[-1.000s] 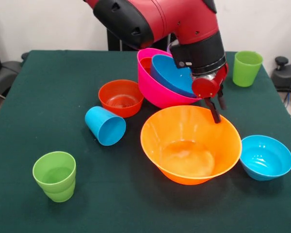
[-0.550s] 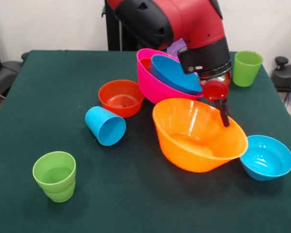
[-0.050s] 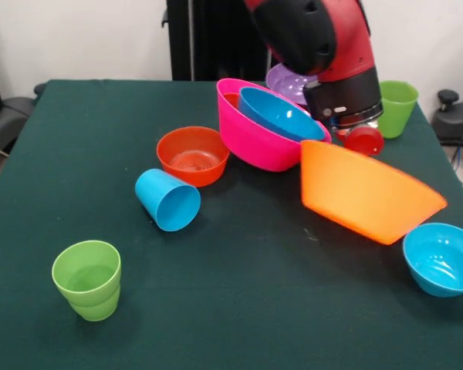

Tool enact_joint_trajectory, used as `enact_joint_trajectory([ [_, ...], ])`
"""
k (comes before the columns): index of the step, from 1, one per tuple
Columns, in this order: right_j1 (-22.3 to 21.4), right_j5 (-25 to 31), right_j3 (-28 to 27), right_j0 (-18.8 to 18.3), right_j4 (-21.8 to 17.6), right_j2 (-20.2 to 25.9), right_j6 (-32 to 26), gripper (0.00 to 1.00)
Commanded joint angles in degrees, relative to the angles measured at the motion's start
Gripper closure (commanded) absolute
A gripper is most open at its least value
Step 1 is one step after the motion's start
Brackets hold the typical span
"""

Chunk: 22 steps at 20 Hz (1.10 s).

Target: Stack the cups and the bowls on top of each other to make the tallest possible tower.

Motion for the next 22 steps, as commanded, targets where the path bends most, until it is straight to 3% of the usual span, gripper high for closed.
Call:
enact_joint_trajectory([
  [1, -0.98, -3.21, -6.32, 5.5, -1.7, -11.59, 12.28, 0.0],
  [9, -2.13, 1.41, -4.19, 1.56, 2.04, -6.98, 7.95, 0.0],
  [15, -1.95, 0.14, -4.1, 1.46, 2.23, -7.68, 8.4, 0.0],
  [16, -1.92, -0.43, -4.38, 2.25, 2.15, -8.58, 9.15, 1.0],
  [22, -2.89, 1.29, -4.45, 3.1, 2.95, -9.02, 8.62, 1.0],
])
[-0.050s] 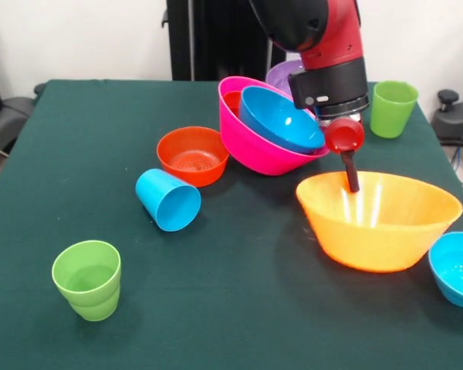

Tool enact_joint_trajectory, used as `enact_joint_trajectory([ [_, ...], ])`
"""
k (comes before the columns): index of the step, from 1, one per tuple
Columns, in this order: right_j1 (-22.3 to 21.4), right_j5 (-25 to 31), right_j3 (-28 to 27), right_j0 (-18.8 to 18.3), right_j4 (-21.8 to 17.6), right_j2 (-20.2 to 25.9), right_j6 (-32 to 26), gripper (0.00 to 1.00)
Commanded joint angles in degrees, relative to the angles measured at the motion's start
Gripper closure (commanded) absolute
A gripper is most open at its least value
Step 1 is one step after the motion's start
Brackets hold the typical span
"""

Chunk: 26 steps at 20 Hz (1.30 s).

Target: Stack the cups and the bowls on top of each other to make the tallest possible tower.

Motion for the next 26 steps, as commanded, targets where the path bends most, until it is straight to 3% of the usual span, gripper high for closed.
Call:
enact_joint_trajectory([
  [1, 1.2, 3.9, -3.51, 0.71, 0.75, -2.24, 3.87, 1.0],
  [7, -0.29, 6.89, -2.55, -1.09, 3.0, 0.31, -0.05, 1.0],
  [14, -5.01, 12.81, 0.1, -4.19, 9.41, 5.3, -6.78, 1.0],
  [21, -14.37, 26.04, 2.15, -7.98, 21.28, 13.13, -17.47, 1.0],
  [26, -19.26, 33.9, 1.31, -8.16, 25.12, 15.86, -20.72, 1.0],
])
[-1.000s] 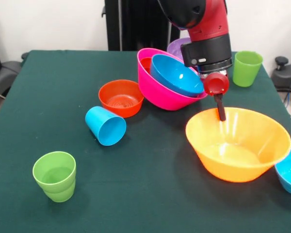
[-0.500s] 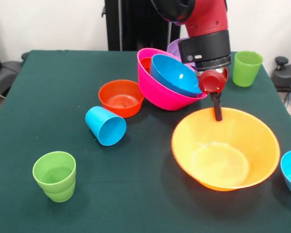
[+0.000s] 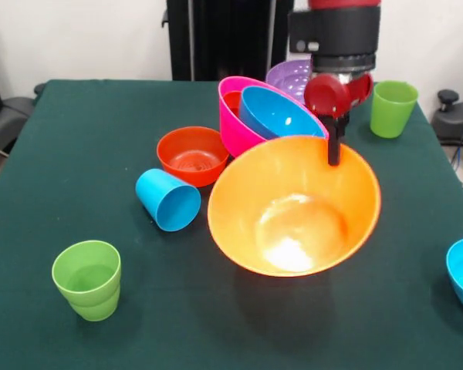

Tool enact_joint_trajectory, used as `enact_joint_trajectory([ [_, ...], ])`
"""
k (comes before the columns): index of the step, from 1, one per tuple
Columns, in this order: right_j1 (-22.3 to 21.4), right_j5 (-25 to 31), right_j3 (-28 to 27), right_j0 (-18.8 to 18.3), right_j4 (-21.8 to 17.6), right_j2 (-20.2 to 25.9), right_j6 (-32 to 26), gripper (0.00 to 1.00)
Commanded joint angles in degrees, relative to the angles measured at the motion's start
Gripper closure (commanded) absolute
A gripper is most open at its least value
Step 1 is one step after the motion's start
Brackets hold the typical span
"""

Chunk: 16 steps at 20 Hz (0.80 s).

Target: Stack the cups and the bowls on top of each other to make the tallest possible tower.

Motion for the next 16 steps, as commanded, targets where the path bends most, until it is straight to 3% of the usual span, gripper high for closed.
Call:
enact_joint_trajectory([
  [1, -8.62, 14.56, -0.16, -0.01, 5.27, 8.03, -21.24, 1.0],
  [4, -10.49, 18.42, -0.63, -0.7, 6.82, 10.12, -23.18, 1.0],
  [9, -12.94, 18.79, 0.29, -2.01, 5.95, 12.64, -24.67, 1.0],
  [16, -11.67, 20.4, -0.84, -3.82, 2.46, 13.68, -27.49, 1.0],
])
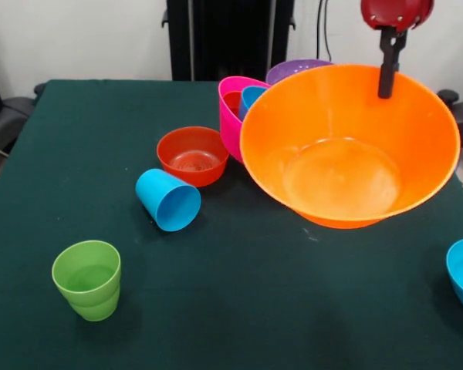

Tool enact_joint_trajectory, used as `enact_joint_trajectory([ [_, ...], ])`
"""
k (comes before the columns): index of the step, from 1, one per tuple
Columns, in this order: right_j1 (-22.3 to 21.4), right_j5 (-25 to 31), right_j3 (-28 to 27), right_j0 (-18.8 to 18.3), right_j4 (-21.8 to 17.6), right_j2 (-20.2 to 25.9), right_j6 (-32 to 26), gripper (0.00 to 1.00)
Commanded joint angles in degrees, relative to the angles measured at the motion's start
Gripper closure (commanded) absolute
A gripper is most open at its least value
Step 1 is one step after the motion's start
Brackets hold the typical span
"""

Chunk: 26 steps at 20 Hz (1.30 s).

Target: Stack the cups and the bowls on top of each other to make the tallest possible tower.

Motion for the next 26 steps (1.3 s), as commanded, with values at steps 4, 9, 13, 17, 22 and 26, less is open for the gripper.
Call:
enact_joint_trajectory([
  [4, 1.5, 9.27, -1.8, -2.74, -4.99, 3.18, -26.09, 1.0],
  [9, 2.36, 11.01, -1.9, -3.56, -6.39, 2.15, -28.87, 1.0],
  [13, 2.92, 9.27, -0.62, -4.77, -6.7, 2.26, -29.05, 1.0],
  [17, 3.23, 9.76, -0.38, -5.49, -6.24, 2.32, -29.83, 1.0],
  [22, 4.35, 8.32, -0.66, -6.13, -7.71, 2.04, -29.8, 1.0],
  [26, 5.28, 8.23, -1.65, -5.71, -8.64, 1.74, -28.46, 1.0],
])
